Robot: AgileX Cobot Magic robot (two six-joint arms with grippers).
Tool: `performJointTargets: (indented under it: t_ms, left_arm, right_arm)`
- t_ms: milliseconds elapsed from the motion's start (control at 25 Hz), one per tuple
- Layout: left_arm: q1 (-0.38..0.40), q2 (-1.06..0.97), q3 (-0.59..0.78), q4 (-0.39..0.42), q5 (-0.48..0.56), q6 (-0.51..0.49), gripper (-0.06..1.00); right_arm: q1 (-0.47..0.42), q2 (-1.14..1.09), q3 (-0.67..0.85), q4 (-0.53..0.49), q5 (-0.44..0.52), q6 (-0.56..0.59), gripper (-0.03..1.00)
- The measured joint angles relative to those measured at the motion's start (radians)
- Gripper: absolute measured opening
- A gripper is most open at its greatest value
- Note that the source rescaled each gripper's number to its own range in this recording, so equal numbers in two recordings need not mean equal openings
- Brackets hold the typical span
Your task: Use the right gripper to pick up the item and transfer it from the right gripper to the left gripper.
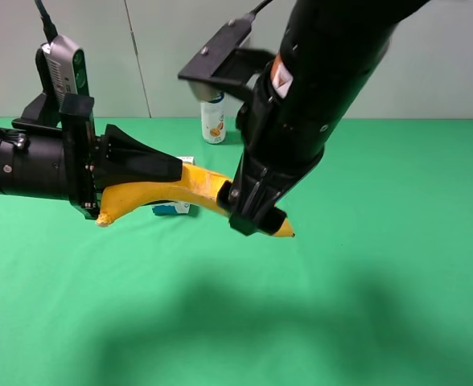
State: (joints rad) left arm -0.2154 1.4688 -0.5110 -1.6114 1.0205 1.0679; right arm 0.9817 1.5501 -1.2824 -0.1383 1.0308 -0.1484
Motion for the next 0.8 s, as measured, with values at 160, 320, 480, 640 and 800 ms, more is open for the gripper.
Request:
performJointTargets:
  t_ms: [160,320,480,640,800]
  left_arm:
    - [0.000,0.000,0.000,0.000,0.000,0.000,0.00]
    - [0.000,0.000,0.000,0.000,0.000,0.000,0.00]
    - [0.000,0.000,0.000,0.000,0.000,0.000,0.00]
    - [0.000,0.000,0.000,0.000,0.000,0.000,0.00]
    - [0.000,0.000,0.000,0.000,0.000,0.000,0.00]
  right_arm:
    - [0.000,-0.082,0.000,-0.024,0.066,0.044,1.00]
    - [0.000,-0.174,0.000,-0.052,0.141,0.097,1.00]
    - [0.000,-0.277,0.017,-0.076,0.177,0.148,1.00]
    - [0.000,-0.409,0.116,-0.078,0.179,0.181,1.00]
    - [0.001,-0.571,0.251,-0.078,0.182,0.208,1.00]
